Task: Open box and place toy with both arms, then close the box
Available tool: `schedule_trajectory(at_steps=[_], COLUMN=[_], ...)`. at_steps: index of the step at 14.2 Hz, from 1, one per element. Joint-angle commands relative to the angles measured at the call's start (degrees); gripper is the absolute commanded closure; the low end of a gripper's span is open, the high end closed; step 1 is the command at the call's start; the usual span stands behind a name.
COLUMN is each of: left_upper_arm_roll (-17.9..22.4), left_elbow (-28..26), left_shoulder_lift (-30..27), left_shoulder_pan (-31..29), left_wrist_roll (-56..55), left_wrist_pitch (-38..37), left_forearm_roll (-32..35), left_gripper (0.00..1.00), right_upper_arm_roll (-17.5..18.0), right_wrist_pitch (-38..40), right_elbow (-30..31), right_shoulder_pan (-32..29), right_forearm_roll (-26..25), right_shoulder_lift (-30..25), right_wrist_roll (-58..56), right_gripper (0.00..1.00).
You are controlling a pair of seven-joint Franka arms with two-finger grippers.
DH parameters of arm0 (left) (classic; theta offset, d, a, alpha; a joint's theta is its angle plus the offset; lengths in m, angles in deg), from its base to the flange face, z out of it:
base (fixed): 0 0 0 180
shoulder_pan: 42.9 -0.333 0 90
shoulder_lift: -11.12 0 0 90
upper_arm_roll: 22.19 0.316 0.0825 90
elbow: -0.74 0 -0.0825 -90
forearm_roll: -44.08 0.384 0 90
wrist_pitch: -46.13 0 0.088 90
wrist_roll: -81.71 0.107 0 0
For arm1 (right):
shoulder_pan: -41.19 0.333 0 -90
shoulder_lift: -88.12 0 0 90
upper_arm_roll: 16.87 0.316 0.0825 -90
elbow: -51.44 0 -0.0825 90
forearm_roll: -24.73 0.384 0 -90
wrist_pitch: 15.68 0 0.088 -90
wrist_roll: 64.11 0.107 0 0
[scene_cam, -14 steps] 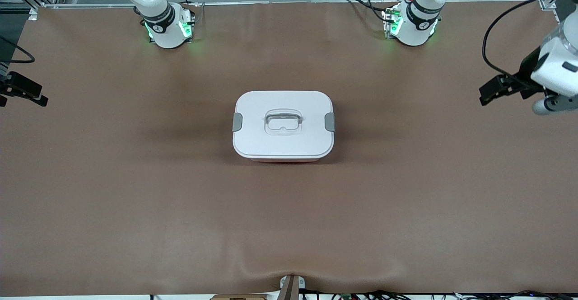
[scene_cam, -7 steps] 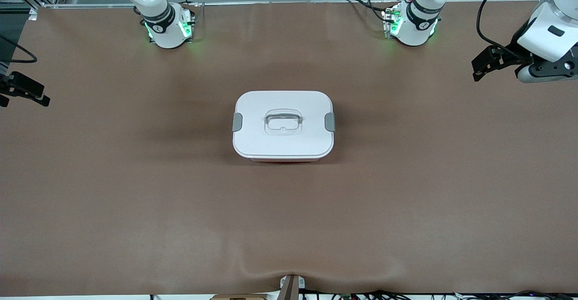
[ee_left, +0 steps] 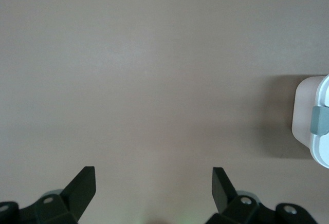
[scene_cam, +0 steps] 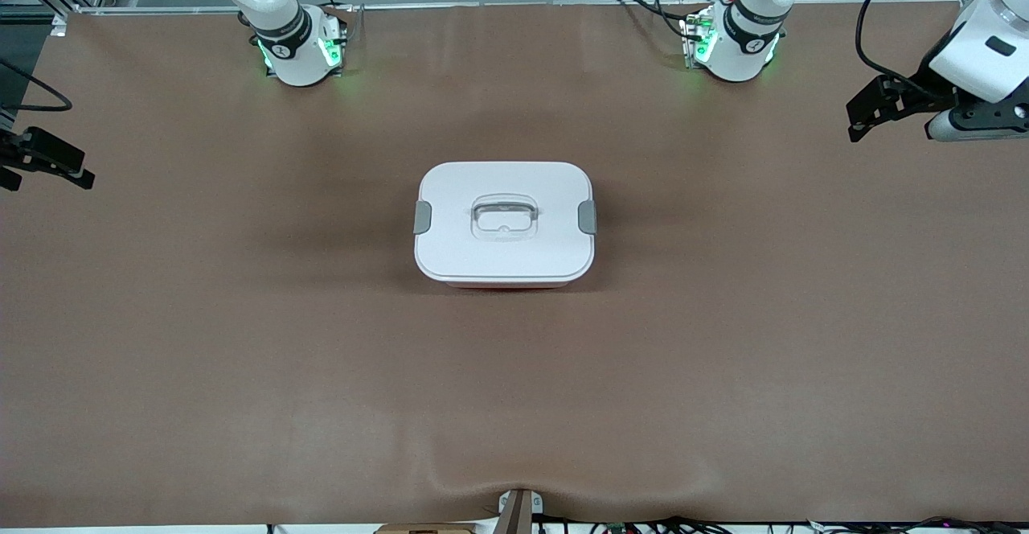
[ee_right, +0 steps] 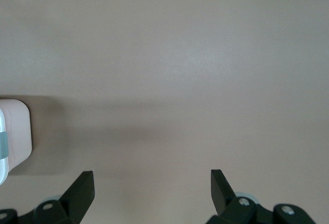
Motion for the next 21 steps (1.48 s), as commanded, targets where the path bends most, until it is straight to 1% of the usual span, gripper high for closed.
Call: schedule_trajectory(at_steps=[1, 13, 16, 21], left_upper_arm_roll=[0.22, 0.05, 0.31, 0.49], left_elbow=[1.34, 1.34, 1.34, 1.34], left_shoulder_lift=[0.10, 0.27, 0.36, 0.36], left_shoulder_pan=[-0.11, 0.41, -0.11, -0.11], left_wrist_roll=[2.09, 1.31, 1.22, 1.13], left_wrist_pitch=[-1.14, -2.28, -2.28, -2.28], left_forearm_roll=[-0.90, -1.07, -3.79, -3.80], left_gripper=[0.00, 0.00, 0.00, 0.00], right_upper_arm_roll=[0.11, 0.02, 0.02, 0.02], right_wrist_pitch=[0.58, 0.31, 0.31, 0.31], right_elbow=[-0.50, -0.50, -0.50, -0.50], right_shoulder_pan=[0.01, -0.17, -0.17, -0.17], right_forearm_roll=[-0.37, 0.07, 0.15, 0.15], right_shoulder_lift=[-0.14, 0.03, 0.03, 0.03], right_wrist_roll=[-0.45, -0.19, -0.10, -0.10], right_gripper=[0.00, 0.00, 0.00, 0.00])
